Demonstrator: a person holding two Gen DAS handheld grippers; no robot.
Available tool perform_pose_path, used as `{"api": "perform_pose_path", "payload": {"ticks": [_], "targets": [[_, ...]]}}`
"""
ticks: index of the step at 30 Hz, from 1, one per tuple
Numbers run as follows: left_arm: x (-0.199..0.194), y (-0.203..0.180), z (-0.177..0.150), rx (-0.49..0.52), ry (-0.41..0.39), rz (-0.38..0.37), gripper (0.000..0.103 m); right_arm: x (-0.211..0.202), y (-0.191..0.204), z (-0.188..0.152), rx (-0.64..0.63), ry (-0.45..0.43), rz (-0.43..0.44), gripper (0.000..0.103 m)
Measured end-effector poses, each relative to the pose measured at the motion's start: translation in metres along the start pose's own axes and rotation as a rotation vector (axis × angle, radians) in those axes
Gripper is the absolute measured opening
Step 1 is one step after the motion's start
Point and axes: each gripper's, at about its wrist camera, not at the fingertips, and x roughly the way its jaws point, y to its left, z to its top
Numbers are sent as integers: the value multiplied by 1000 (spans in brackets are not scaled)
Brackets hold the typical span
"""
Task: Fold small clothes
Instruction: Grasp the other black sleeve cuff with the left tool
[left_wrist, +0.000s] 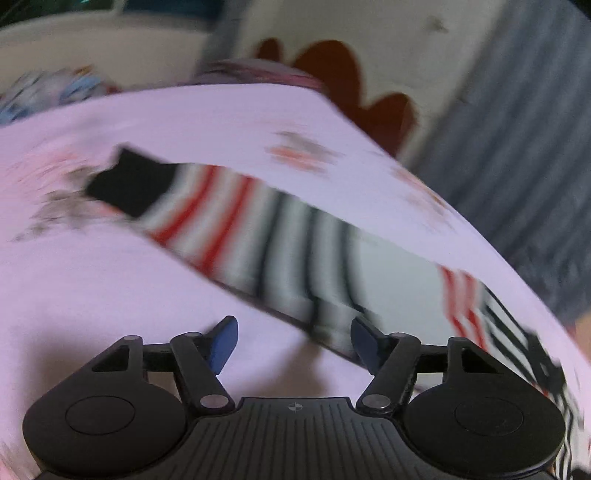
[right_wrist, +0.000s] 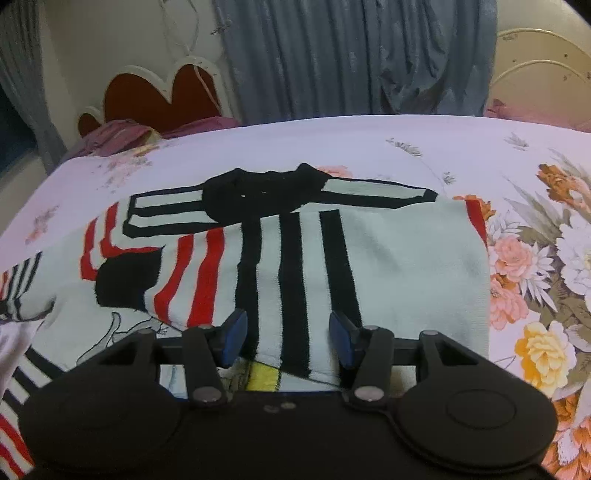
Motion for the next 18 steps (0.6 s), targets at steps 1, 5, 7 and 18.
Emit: {"api": "perform_pose_path", "payload": {"ticks": [1, 5, 7, 18], "targets": [[6, 16, 7, -32, 0, 6, 62, 1, 4, 0, 5, 0, -18, 47], [28, 53, 30, -97, -6, -53, 53, 3, 28, 3, 9, -11, -69, 47], [39, 61, 41, -96, -8, -66, 53, 6, 40, 4, 20, -18, -87, 47], [72, 91, 67, -229, -3, -127, 4, 5, 59, 7, 98, -29, -191, 46]]}}
